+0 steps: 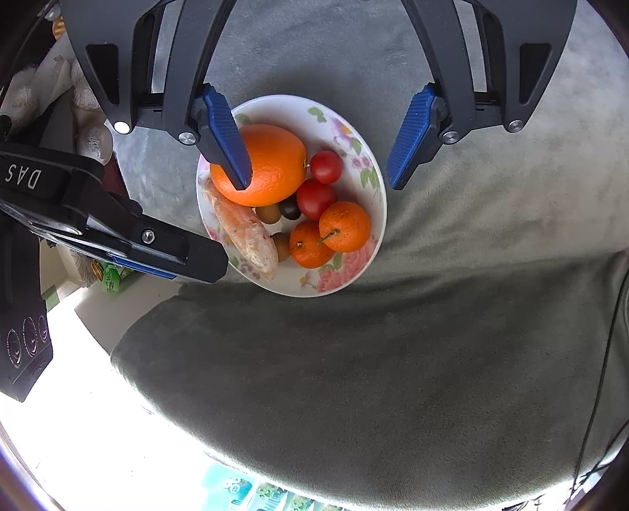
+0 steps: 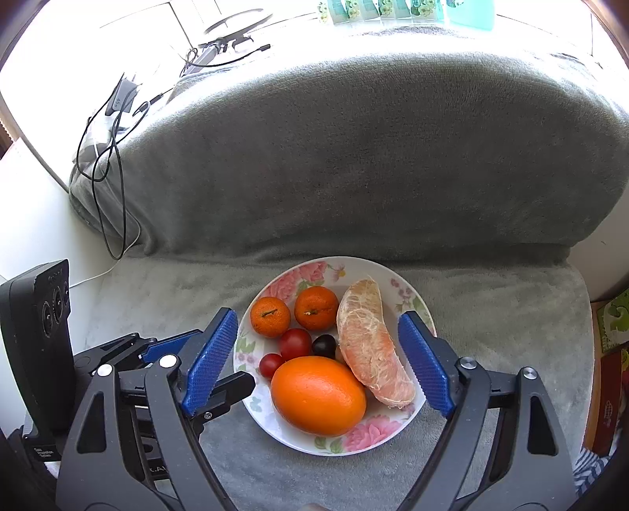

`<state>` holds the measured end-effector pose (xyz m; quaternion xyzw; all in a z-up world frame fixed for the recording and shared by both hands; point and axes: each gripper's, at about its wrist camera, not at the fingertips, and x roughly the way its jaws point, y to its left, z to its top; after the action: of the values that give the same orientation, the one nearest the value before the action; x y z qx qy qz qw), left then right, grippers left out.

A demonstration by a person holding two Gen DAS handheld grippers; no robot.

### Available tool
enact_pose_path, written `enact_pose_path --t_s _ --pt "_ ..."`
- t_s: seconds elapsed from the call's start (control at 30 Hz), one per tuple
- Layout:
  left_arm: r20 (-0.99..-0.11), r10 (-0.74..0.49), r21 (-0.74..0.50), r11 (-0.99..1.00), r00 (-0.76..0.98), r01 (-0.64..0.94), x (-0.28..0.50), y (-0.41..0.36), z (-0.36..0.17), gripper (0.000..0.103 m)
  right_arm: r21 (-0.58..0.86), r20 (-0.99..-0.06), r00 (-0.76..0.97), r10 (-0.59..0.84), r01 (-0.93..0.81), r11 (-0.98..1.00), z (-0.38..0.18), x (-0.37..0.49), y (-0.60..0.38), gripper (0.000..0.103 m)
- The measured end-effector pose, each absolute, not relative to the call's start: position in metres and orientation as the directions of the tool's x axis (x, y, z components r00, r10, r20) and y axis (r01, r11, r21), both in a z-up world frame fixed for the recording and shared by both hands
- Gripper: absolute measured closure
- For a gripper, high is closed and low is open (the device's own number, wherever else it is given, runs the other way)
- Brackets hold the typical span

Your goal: Organize fruits

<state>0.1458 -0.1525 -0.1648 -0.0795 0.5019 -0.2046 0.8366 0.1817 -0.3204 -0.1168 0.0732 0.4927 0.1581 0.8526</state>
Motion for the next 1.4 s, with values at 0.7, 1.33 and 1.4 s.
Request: enact_pose_path --t_s 0.7,1.33,1.4 --pt "-0.803 -0.407 -0.323 0.911 0.434 0.257 0.143 -0.147 -0.152 0.032 0.253 -0.824 0.473 0.312 -0.186 0.950 -0.109 0.176 -0.321 0.016" --pt "-0.793 -0.377 -0.287 0.924 0.479 0.253 0.129 -0.133 -0.122 0.032 0.144 -0.821 0.535 0.200 -0.145 0.979 -0.074 0.157 -0.316 0.016" --pt "-0.792 -0.376 -0.289 0.925 0.481 0.248 0.127 -0.131 -0.119 0.032 0.135 -0.816 0.545 0.192 -0.144 0.980 -0.069 0.153 -0.315 0.016"
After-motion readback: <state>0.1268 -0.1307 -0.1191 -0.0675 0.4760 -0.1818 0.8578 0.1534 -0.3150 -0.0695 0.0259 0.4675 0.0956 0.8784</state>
